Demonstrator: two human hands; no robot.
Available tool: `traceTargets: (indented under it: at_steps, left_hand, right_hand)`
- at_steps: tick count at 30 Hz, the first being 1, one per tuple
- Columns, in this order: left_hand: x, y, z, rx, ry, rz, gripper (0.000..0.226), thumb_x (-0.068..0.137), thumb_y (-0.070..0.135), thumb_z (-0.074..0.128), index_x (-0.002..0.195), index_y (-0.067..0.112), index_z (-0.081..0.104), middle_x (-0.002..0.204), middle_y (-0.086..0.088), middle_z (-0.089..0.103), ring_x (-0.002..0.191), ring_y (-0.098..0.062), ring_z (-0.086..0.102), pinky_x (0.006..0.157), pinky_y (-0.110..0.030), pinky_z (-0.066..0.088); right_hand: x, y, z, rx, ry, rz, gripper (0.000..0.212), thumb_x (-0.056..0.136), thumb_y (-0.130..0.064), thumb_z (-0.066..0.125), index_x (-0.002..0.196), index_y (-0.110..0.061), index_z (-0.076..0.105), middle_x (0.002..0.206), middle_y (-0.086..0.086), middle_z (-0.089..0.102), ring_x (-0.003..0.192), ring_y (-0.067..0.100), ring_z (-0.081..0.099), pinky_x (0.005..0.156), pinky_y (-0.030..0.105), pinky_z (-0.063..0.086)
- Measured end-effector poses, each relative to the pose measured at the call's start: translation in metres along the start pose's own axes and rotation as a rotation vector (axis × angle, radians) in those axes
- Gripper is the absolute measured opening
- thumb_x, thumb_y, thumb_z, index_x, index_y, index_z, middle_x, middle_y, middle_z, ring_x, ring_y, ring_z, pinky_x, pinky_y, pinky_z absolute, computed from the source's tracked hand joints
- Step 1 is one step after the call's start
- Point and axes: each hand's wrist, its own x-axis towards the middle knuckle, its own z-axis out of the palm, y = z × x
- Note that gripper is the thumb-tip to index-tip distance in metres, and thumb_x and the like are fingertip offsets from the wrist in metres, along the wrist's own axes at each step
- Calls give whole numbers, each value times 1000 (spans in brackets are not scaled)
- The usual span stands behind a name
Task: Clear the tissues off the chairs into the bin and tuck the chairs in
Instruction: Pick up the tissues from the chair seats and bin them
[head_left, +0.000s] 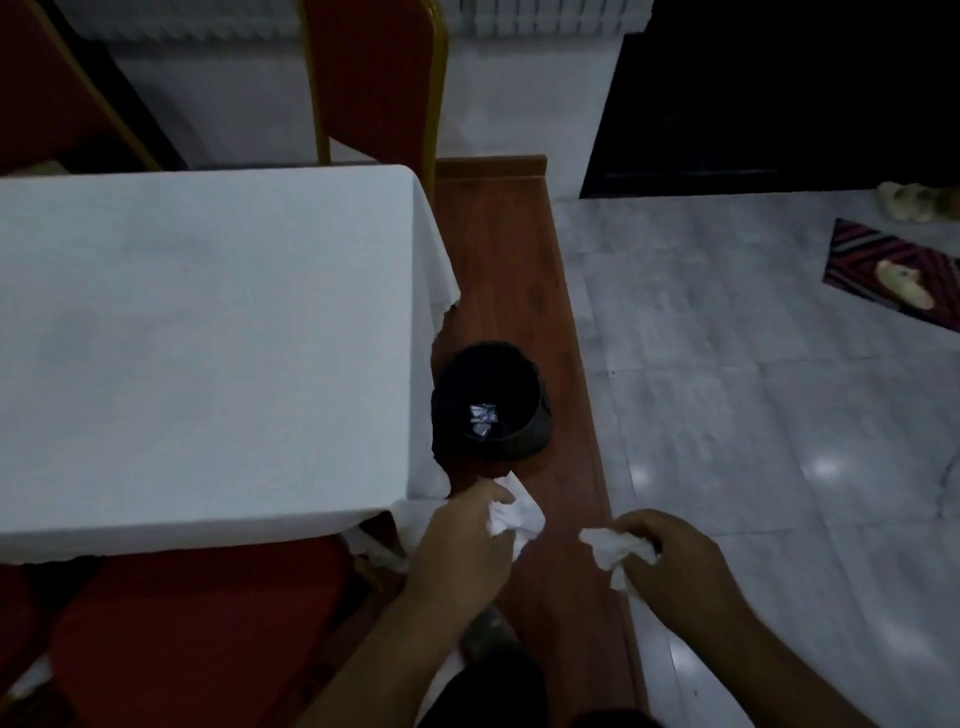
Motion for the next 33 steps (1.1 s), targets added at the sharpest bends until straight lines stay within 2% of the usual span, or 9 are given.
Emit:
traceTargets:
  at_steps: [4, 7, 13, 15, 19, 23, 26, 29, 33]
  left_hand:
    - [54, -2, 34, 35, 42, -7, 21, 89, 6, 51, 91, 6, 72, 85, -1, 68, 81, -15, 68, 75, -23, 52]
    - [97, -3, 45, -65, 69, -237, 24, 89, 8, 60, 112, 11, 67, 107, -1, 65, 100, -15, 61, 87, -21, 45]
    - [213, -43, 96, -223, 111, -473, 31, 87, 7, 64, 118, 10, 64, 117, 1, 62, 109, -15, 58, 94, -28, 46]
    - [257, -68, 117, -267, 140, -583, 40, 84, 9, 68, 123, 12, 60, 121, 1, 60, 113, -17, 57, 97, -33, 47]
    - [351, -121, 160, -333, 145, -802, 46, 85, 18, 74, 127, 5, 59, 127, -14, 62, 117, -32, 58, 103, -42, 47]
    - [431, -168, 186, -389, 138, -828, 57, 88, 36, 71, 136, 12, 53, 133, -14, 59, 117, -34, 59, 99, -43, 50]
    - [464, -190, 192, -448, 72, -913, 66, 94, 47, 55, 150, 20, 33, 149, -13, 44, 127, -37, 48, 105, -48, 44]
    - [460, -190, 189, -490, 12, -887, 55, 99, 42, 46, 148, 16, 39, 149, -14, 44, 124, -31, 49, 106, -41, 40]
    - [406, -154, 167, -335, -28, -724, 43, 96, 34, 50, 135, 16, 53, 126, -5, 60, 111, -27, 57, 91, -31, 40]
  right_hand:
    - [58, -2, 0, 28, -60, 71, 27, 81, 0, 68, 99, -19, 73, 100, 2, 71, 90, 16, 68, 71, 22, 56]
    - [112, -14, 8, 37, -103, 78, 25, 80, -3, 71, 99, -18, 73, 101, 2, 70, 91, 15, 67, 78, 28, 57]
    - [274, -9, 69, 90, -144, 123, 22, 87, -12, 69, 100, -30, 64, 95, -7, 62, 74, -3, 57, 48, 8, 45]
    - [333, -1, 103, 129, -161, 207, 19, 89, -18, 68, 97, -33, 60, 97, -7, 62, 76, -2, 56, 54, 11, 43]
    - [435, 19, 171, 236, -221, 358, 18, 89, -28, 70, 100, -14, 66, 101, 7, 68, 95, 26, 67, 85, 43, 58]
    - [502, 34, 214, 263, -298, 401, 27, 91, -37, 66, 96, -10, 61, 81, 4, 57, 72, 23, 60, 59, 29, 47]
    - [528, 39, 224, 207, -366, 389, 42, 92, -35, 61, 127, -11, 57, 115, 8, 62, 107, 31, 62, 77, 31, 45]
    - [520, 42, 214, 60, -443, 311, 49, 93, -30, 60, 137, -10, 51, 135, 12, 58, 123, 31, 55, 82, 25, 35]
    - [477, 35, 178, -118, -490, 136, 28, 94, -20, 58, 113, 1, 62, 103, 18, 62, 93, 25, 57, 77, 30, 39]
